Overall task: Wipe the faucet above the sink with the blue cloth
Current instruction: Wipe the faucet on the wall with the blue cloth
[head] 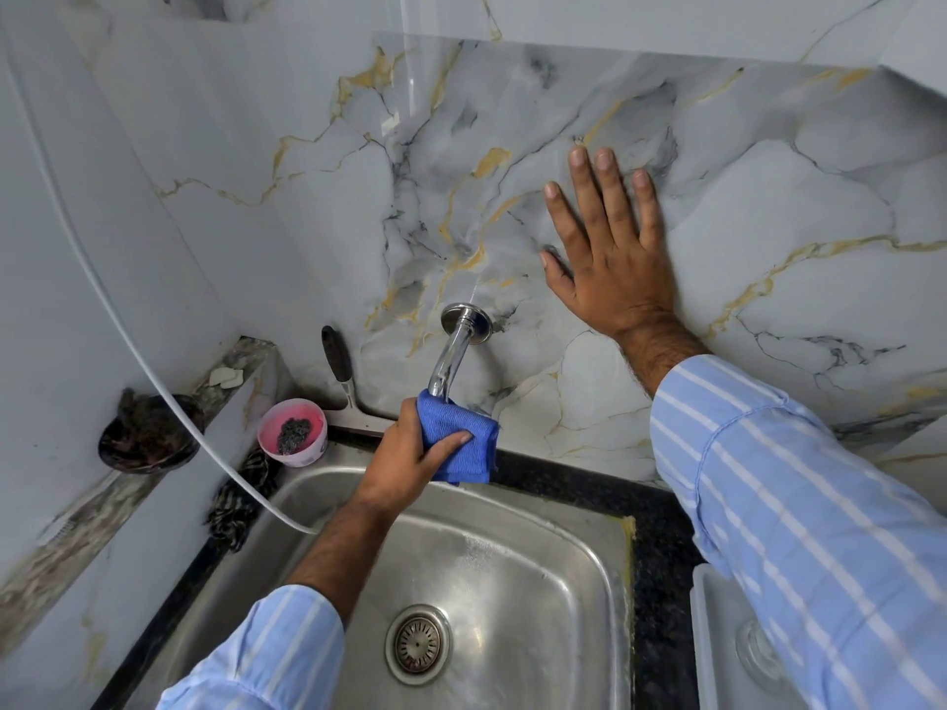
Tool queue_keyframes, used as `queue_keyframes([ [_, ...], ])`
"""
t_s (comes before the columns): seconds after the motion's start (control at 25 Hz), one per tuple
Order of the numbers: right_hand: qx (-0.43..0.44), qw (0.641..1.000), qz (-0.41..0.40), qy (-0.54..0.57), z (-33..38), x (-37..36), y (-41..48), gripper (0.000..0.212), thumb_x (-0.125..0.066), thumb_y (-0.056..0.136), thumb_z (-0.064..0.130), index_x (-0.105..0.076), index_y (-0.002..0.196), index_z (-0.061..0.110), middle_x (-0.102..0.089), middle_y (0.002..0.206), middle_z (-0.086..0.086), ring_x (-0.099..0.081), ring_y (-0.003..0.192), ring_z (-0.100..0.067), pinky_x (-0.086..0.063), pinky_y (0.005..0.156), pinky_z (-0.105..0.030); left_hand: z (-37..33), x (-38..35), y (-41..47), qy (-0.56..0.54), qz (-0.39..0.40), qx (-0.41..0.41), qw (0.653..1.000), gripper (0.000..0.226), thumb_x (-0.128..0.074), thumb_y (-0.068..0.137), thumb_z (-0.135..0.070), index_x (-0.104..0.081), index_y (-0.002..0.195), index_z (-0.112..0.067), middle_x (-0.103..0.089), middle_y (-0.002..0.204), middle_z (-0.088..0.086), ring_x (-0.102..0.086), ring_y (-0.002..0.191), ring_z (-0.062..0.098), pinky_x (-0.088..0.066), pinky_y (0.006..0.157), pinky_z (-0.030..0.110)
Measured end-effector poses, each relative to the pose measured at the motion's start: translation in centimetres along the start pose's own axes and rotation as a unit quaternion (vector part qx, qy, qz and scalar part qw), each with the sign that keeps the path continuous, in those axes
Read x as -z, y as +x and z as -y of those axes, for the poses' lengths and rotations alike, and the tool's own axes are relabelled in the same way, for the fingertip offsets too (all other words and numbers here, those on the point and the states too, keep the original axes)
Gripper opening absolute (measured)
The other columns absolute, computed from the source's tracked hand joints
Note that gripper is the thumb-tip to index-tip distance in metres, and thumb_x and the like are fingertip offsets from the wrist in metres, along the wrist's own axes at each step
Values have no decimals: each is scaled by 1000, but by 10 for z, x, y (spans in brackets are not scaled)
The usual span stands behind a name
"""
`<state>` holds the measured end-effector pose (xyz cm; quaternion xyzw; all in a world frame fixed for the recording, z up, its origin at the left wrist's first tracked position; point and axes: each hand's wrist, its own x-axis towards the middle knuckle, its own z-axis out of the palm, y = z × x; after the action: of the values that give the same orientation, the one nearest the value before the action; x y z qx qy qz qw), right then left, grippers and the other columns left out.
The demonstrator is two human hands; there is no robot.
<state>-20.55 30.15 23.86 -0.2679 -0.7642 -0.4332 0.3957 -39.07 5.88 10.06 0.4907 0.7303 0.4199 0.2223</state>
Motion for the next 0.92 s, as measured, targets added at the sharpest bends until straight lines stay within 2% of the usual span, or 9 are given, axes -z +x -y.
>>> queue_keyframes([
  [0.12, -8, 1000, 27, 11, 5, 13, 0, 63, -41, 114, 43, -28, 169, 15, -28, 174, -16, -30, 162, -36, -19, 133, -55, -2, 4, -3, -23, 23, 20, 999, 57, -79, 79, -50, -46, 110, -15, -65, 92, 3, -73, 62, 11, -55, 45, 19],
  [0.2, -14, 998, 58, 16, 7, 24, 2, 64, -41, 115, 42, -26, 170, 14, -25, 175, -17, -28, 163, -37, -24, 133, -58, -4, 8, -5, 18, 21, 31, 999, 54, -81, 78, -48, -48, 103, -14, -65, 85, 0, -70, 58, 14, -50, 43, 14],
  [0.32, -43, 989, 133, 47, 16, 49, 6, 71, -47, 107, 38, -25, 170, 12, -16, 177, -19, -20, 165, -38, -24, 132, -61, 3, 17, -16, 107, 22, 44, 993, 39, -77, 82, -45, -51, 94, -18, -62, 76, -8, -63, 69, 16, -36, 47, 8],
  [0.4, -58, 972, 192, 121, 30, 69, 0, 68, -53, 102, 38, -39, 163, 10, -19, 176, -20, -22, 164, -39, -29, 130, -61, 10, 21, -30, 84, 17, 58, 995, 28, -76, 85, -41, -56, 93, -22, -64, 77, -12, -65, 77, 19, -37, 54, 7],
  [0.48, -59, 917, 265, 293, 50, 90, -15, 52, -63, 106, 35, -58, 150, 7, -43, 165, -20, -47, 152, -37, -47, 119, -54, 7, 29, -42, 59, -19, 50, 997, 29, -76, 83, -44, -59, 92, -23, -67, 78, -10, -66, 77, 20, -41, 57, 14],
  [0.6, -118, 749, 433, 488, 73, 127, -27, 47, -77, 98, 47, -72, 133, 16, -75, 127, -6, -74, 107, -18, -62, 99, -37, -21, 45, -51, 44, -35, 3, 998, 48, -78, 80, -48, -53, 116, -28, -66, 85, -8, -67, 78, 19, -46, 61, 21],
  [0.68, -170, 648, 489, 559, 86, 147, -26, 47, -89, 87, 46, -77, 125, 20, -81, 113, 1, -76, 98, -8, -61, 99, -28, -46, 59, -56, 11, -32, -37, 999, 68, -79, 81, -44, -42, 138, -39, -68, 95, -4, -67, 82, 14, -51, 70, 21],
  [0.8, -189, 635, 471, 582, 88, 166, -17, 38, -93, 86, 30, -80, 119, 17, -82, 111, 1, -77, 104, -13, -60, 105, -32, -80, 77, -59, 40, -26, -109, 993, 50, -78, 80, -44, -53, 123, -41, -69, 94, -7, -64, 77, 10, -45, 65, 7],
  [0.92, -235, 632, 433, 598, 70, 188, -3, 16, -88, 92, 23, -83, 106, 16, -82, 100, -7, -73, 92, -12, -60, 97, -43, -108, 95, -64, 21, -17, -103, 994, 54, -85, 69, -53, -56, 112, -37, -70, 94, -11, -67, 81, 4, -51, 69, 14],
])
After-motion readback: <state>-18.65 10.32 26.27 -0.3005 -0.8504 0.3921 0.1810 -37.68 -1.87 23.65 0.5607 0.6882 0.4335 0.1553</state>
